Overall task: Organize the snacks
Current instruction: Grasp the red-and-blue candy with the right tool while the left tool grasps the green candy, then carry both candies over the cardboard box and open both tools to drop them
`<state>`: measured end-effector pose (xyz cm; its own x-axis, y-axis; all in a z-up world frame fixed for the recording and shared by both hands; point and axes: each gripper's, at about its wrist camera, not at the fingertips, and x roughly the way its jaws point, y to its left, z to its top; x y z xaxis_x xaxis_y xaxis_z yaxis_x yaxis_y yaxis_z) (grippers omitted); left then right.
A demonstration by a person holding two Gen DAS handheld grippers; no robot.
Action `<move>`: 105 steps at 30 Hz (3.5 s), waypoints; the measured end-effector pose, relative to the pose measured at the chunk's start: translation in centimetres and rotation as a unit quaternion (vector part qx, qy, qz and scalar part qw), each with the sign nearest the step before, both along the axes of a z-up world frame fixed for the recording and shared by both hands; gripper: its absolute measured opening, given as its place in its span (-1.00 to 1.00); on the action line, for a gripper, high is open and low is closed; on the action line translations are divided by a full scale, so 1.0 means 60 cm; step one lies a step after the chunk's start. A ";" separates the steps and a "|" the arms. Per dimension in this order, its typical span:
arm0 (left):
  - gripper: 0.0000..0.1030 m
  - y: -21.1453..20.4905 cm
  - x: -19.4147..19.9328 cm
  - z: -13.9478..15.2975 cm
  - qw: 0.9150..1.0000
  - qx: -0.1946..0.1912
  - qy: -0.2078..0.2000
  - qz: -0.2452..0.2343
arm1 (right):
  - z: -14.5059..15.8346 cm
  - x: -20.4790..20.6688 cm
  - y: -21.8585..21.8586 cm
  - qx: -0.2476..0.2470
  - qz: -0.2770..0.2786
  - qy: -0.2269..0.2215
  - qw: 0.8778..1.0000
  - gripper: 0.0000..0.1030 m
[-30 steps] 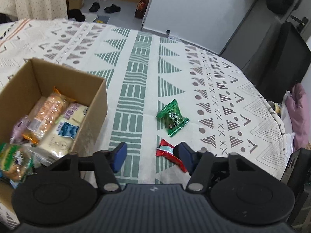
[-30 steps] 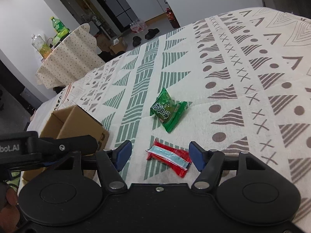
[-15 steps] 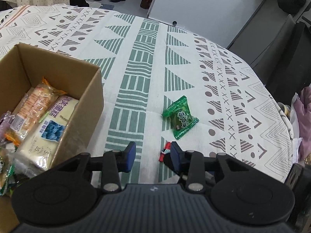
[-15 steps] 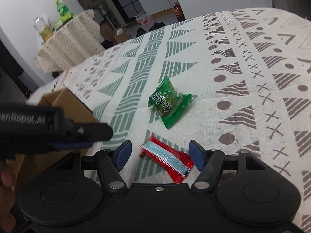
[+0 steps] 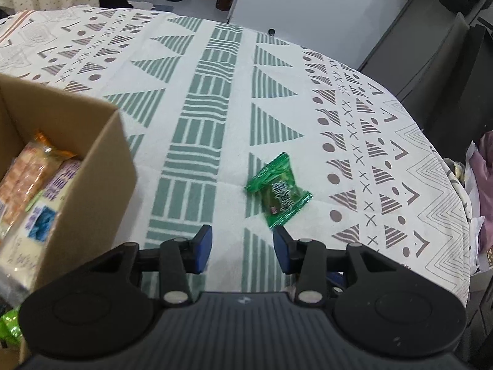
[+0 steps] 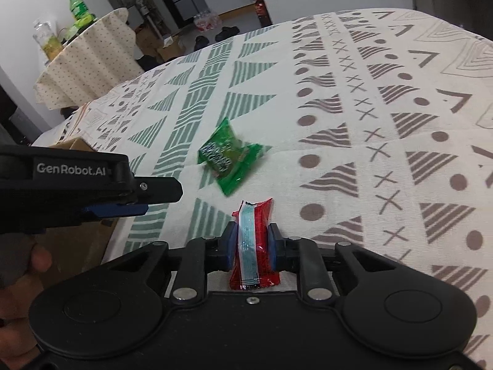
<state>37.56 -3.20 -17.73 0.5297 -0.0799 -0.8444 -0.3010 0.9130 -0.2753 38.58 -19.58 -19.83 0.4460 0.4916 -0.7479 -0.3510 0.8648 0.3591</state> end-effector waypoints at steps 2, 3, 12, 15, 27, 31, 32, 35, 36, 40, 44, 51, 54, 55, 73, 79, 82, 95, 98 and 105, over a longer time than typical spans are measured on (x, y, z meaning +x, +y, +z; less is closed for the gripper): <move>-0.07 -0.004 0.008 0.000 1.000 -0.001 -0.001 -0.001 | 0.002 0.003 -0.010 -0.003 -0.014 0.000 1.000 -0.60; 0.01 -0.006 0.012 0.000 1.000 -0.001 -0.003 -0.001 | 0.002 0.005 -0.015 -0.004 -0.021 0.000 1.000 -0.60; 0.36 -0.021 0.046 -0.009 1.000 -0.001 -0.016 0.009 | -0.001 0.021 -0.064 -0.007 -0.084 0.007 0.996 -0.60; 0.36 -0.022 0.057 -0.012 0.999 0.003 -0.022 0.023 | -0.002 0.024 -0.074 -0.015 -0.101 0.005 0.995 -0.60; 0.36 -0.036 0.090 -0.052 0.998 0.025 -0.003 0.052 | -0.010 0.035 -0.082 -0.022 -0.115 0.009 0.993 -0.55; 0.23 -0.048 0.088 -0.053 0.998 0.040 -0.007 0.046 | -0.010 0.035 -0.079 -0.031 -0.107 0.008 0.994 -0.55; 0.16 -0.052 0.088 -0.053 0.999 0.036 -0.006 0.039 | -0.009 0.035 -0.078 -0.033 -0.106 0.008 0.994 -0.57; -0.42 -0.062 0.089 -0.050 0.999 0.037 0.002 0.020 | -0.007 0.035 -0.077 -0.039 -0.102 0.005 0.994 -0.59; -0.44 -0.062 0.086 -0.049 0.999 0.035 0.002 0.022 | -0.005 0.035 -0.076 -0.037 -0.103 0.006 0.994 -0.60; -0.47 -0.060 0.071 -0.034 0.999 0.039 -0.004 0.020 | 0.001 0.032 -0.073 -0.025 -0.095 0.004 0.995 -0.60; -0.47 -0.058 0.055 -0.008 0.999 0.047 -0.015 0.015 | 0.022 0.025 -0.063 -0.009 -0.086 -0.009 0.996 -0.60; -0.47 -0.050 0.018 0.050 0.998 0.059 -0.036 0.012 | 0.056 0.013 -0.055 0.012 -0.079 -0.030 0.996 -0.60; -0.47 -0.045 -0.001 0.073 0.997 0.066 -0.046 0.013 | 0.075 0.004 -0.052 0.021 -0.077 -0.042 0.996 -0.60; -0.48 -0.044 -0.008 0.080 0.996 0.070 -0.048 0.013 | 0.082 0.002 -0.050 0.025 -0.075 -0.047 0.996 -0.60; -0.47 0.013 -0.138 0.201 0.989 0.096 -0.097 0.057 | 0.179 -0.071 -0.014 0.078 -0.041 -0.107 0.990 -0.60; -0.47 0.053 -0.183 0.223 0.986 0.098 -0.106 0.084 | 0.208 -0.102 0.021 0.083 -0.015 -0.125 0.989 -0.60; -0.47 0.074 -0.205 0.232 0.985 0.098 -0.106 0.094 | 0.221 -0.115 0.038 0.086 -0.004 -0.131 0.988 -0.60; -0.47 0.152 -0.268 0.267 0.981 0.090 -0.122 0.122 | 0.258 -0.167 0.097 0.098 0.030 -0.152 0.983 -0.60; -0.47 0.170 -0.278 0.267 0.981 0.086 -0.122 0.126 | 0.259 -0.173 0.111 0.101 0.039 -0.152 0.982 -0.60; -0.47 0.222 -0.290 0.248 0.983 0.066 -0.112 0.131 | 0.250 -0.186 0.151 0.098 0.061 -0.141 0.983 -0.60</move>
<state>20.18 10.10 -2.85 0.6905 0.1873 -0.6987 -0.4769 0.8441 -0.2451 27.42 -10.50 -4.83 0.5503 0.6768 -0.4890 -0.5578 0.7338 0.3878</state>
